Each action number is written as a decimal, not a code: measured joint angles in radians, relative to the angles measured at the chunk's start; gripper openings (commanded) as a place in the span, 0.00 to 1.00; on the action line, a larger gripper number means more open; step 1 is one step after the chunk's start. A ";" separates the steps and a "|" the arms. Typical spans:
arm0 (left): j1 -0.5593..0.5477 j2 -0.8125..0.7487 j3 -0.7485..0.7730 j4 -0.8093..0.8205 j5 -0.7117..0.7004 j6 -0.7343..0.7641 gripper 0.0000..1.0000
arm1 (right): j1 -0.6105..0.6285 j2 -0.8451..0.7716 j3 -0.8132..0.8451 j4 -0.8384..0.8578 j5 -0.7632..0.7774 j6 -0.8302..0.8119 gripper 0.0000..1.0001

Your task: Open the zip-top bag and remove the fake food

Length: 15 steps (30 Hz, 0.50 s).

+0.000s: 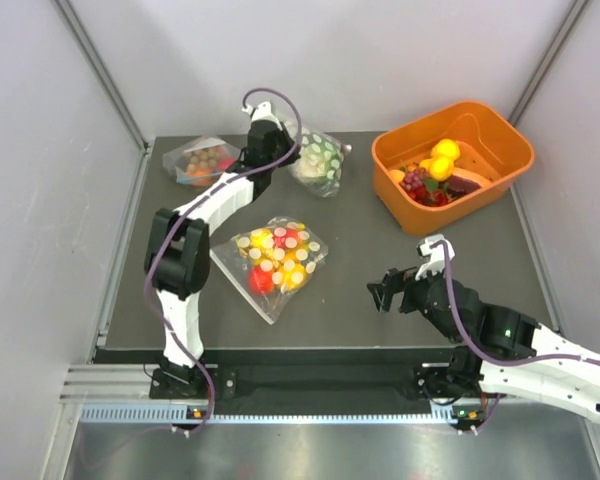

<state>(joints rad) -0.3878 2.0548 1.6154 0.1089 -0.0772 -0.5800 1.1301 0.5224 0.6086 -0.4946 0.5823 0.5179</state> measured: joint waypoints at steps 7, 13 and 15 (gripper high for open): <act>-0.061 -0.229 0.000 -0.017 0.206 0.055 0.00 | 0.000 -0.003 -0.015 -0.001 -0.009 0.032 1.00; -0.200 -0.364 0.000 -0.104 0.388 0.163 0.00 | 0.000 -0.037 -0.014 -0.015 -0.020 0.043 1.00; -0.251 -0.422 -0.019 -0.138 0.426 0.192 0.00 | 0.000 -0.062 -0.008 -0.025 -0.020 0.040 1.00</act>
<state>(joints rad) -0.6384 1.6325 1.5967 -0.0296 0.3489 -0.3882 1.1301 0.4606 0.6006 -0.5198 0.5621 0.5579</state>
